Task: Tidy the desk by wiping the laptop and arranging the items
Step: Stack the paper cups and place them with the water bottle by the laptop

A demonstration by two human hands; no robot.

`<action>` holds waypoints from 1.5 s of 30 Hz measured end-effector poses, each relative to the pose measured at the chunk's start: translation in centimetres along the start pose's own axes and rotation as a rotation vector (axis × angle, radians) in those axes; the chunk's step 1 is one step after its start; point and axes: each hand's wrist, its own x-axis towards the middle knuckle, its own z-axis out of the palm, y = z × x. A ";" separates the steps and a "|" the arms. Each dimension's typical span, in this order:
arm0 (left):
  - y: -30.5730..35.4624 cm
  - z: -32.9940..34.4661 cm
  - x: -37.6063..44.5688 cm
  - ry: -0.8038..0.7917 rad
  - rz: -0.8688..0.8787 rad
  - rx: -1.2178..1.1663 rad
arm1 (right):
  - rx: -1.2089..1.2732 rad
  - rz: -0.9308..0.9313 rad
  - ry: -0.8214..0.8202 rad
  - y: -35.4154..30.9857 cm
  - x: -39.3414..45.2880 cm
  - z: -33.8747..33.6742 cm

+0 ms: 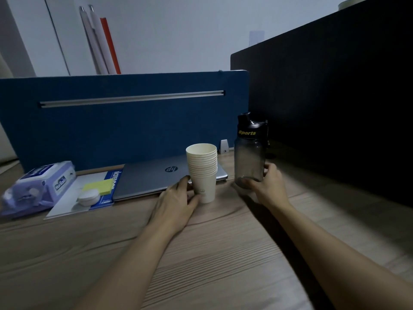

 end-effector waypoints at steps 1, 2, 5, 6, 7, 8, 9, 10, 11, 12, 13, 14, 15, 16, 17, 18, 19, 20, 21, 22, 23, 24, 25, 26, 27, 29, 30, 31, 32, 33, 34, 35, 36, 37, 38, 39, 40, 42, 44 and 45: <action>0.0 0.1 0.3 -0.005 -0.001 0.000 | 0.003 -0.006 -0.001 0.1 0.5 0.1; -0.1 0.2 0.6 -0.014 -0.004 -0.003 | 0.006 -0.013 -0.004 0.2 0.9 0.2; -0.3 0.5 1.4 -0.041 0.006 -0.011 | -0.008 -0.035 -0.018 0.5 2.1 0.7; -0.3 0.6 1.6 -0.047 0.015 -0.023 | -0.020 -0.040 -0.023 0.6 2.6 0.9; -0.4 0.8 1.8 -0.053 0.024 -0.035 | -0.034 -0.043 -0.027 0.7 3.0 1.1; -0.5 0.9 2.0 -0.060 0.033 -0.044 | -0.045 -0.047 -0.031 0.7 3.5 1.4; -0.5 1.0 2.3 -0.067 0.041 -0.051 | -0.054 -0.052 -0.035 0.7 4.0 1.6; -0.6 1.1 2.5 -0.074 0.046 -0.056 | -0.057 -0.057 -0.039 0.7 4.5 1.9; -0.8 1.2 2.8 -0.079 0.052 -0.057 | -0.055 -0.060 -0.044 0.6 5.0 2.2; -0.9 1.3 3.0 -0.083 0.060 -0.052 | -0.049 -0.060 -0.048 0.6 5.5 2.5; -1.0 1.5 3.2 -0.087 0.065 -0.044 | -0.040 -0.059 -0.056 0.6 6.0 2.8; -1.1 1.6 3.5 -0.093 0.067 -0.038 | -0.027 -0.058 -0.068 0.6 6.5 3.1; -1.3 1.7 3.6 -0.098 0.067 -0.035 | -0.013 -0.057 -0.080 0.6 7.0 3.5; -1.5 1.8 3.8 -0.100 0.067 -0.037 | 0.000 -0.057 -0.088 0.6 7.5 3.8; -1.6 2.0 3.9 -0.099 0.068 -0.040 | 0.007 -0.057 -0.092 0.7 7.9 4.1; -1.8 2.1 4.0 -0.095 0.073 -0.040 | 0.010 -0.058 -0.094 0.7 8.4 4.5; -1.9 2.2 4.1 -0.091 0.081 -0.038 | 0.010 -0.062 -0.096 0.7 8.9 4.7; -2.0 2.3 4.1 -0.087 0.089 -0.033 | 0.013 -0.064 -0.099 0.7 9.4 5.1; -2.0 2.4 4.1 -0.082 0.096 -0.026 | 0.016 -0.065 -0.104 0.7 9.8 5.4; -2.1 2.5 4.2 -0.076 0.102 -0.016 | 0.024 -0.064 -0.112 0.6 10.3 5.7; -2.2 2.5 4.1 -0.074 0.106 -0.009 | 0.029 -0.061 -0.119 0.7 10.7 6.0; -2.2 2.5 4.1 -0.075 0.107 -0.005 | 0.032 -0.061 -0.125 0.7 11.2 6.4; -2.2 2.5 4.1 -0.077 0.109 -0.004 | 0.029 -0.065 -0.129 0.7 11.6 6.7; -2.2 2.4 4.1 -0.079 0.109 -0.006 | 0.026 -0.068 -0.132 0.7 11.9 7.0; -2.2 2.4 4.1 -0.080 0.106 -0.008 | 0.025 -0.071 -0.139 0.6 12.2 7.2; -2.2 2.4 4.0 -0.076 0.103 -0.008 | 0.036 -0.078 -0.153 0.6 12.8 7.8; -2.1 2.3 4.1 -0.076 0.102 -0.012 | 0.040 -0.078 -0.158 0.5 13.1 8.0; -2.1 2.3 4.1 -0.080 0.103 -0.018 | 0.039 -0.076 -0.161 0.5 13.3 8.2; -2.0 2.3 4.1 -0.086 0.104 -0.022 | 0.034 -0.072 -0.167 0.5 13.5 8.3; -2.0 2.3 4.1 -0.090 0.104 -0.023 | 0.027 -0.068 -0.171 0.5 13.7 8.5; -1.9 2.3 4.2 -0.091 0.102 -0.021 | 0.018 -0.066 -0.172 0.4 14.0 8.6; -1.9 2.2 4.1 -0.090 0.098 -0.021 | 0.005 -0.068 -0.173 0.4 14.1 8.8; -1.8 2.2 4.2 -0.092 0.099 -0.025 | -0.007 -0.067 -0.171 0.4 14.3 8.8; -1.8 2.3 4.2 -0.094 0.100 -0.027 | -0.016 -0.063 -0.170 0.4 14.3 8.8; -1.8 2.2 4.3 -0.094 0.101 -0.028 | -0.025 -0.059 -0.171 0.3 14.4 8.8; -1.8 2.2 4.3 -0.096 0.100 -0.029 | -0.038 -0.059 -0.171 0.3 14.4 8.8; -1.7 2.2 4.3 -0.098 0.100 -0.031 | -0.047 -0.064 -0.171 0.4 14.4 8.7; -1.8 2.2 4.2 -0.102 0.098 -0.032 | -0.042 -0.080 -0.173 0.5 14.2 8.6; -1.8 2.1 4.1 -0.109 0.096 -0.028 | -0.029 -0.094 -0.174 0.6 13.7 8.2; -1.8 2.1 4.1 -0.113 0.095 -0.026 | -0.021 -0.097 -0.177 0.5 13.3 7.8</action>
